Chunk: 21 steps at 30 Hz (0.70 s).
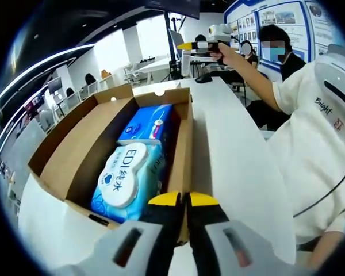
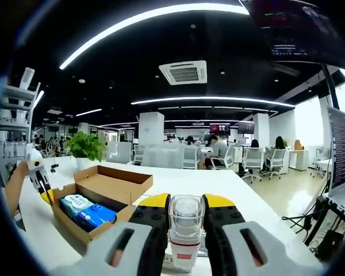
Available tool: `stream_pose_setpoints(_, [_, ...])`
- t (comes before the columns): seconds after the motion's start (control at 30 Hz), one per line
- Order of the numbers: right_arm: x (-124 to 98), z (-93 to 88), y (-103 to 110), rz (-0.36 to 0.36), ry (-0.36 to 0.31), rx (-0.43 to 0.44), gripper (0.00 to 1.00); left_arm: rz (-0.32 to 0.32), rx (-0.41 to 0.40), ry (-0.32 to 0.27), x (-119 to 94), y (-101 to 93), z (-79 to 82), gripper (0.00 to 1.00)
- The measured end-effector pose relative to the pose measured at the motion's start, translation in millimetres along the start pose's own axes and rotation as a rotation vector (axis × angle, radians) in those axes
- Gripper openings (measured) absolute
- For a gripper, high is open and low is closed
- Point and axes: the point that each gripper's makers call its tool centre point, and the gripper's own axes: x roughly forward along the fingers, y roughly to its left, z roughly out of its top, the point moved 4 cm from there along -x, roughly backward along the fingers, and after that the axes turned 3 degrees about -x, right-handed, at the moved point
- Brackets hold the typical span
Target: Operate the shoe box by opening the lid, removing the specified soft item, and placing it in the target area until the item is outside and the box remains undamaged.
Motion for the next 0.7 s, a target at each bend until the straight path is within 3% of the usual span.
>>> stream_pose_setpoints(0.43, [3.6, -9.4, -17.2, -0.054, 0.067, -0.062, 0.21, -0.014, -0.023, 0.014, 0.8, 0.1, 0.7, 0.03])
stream_pose_setpoints(0.57, [2.4, 6.9, -18.6, -0.049, 0.053, -0.07, 0.21, -0.023, -0.028, 0.017, 0.9, 0.0, 0.7, 0.03])
stream_pose_setpoints(0.7, [5.1, 8.9, -22.0, -0.052, 0.06, -0.087, 0.21, -0.03, -0.029, 0.017, 1.1, 0.6, 0.6, 0.03])
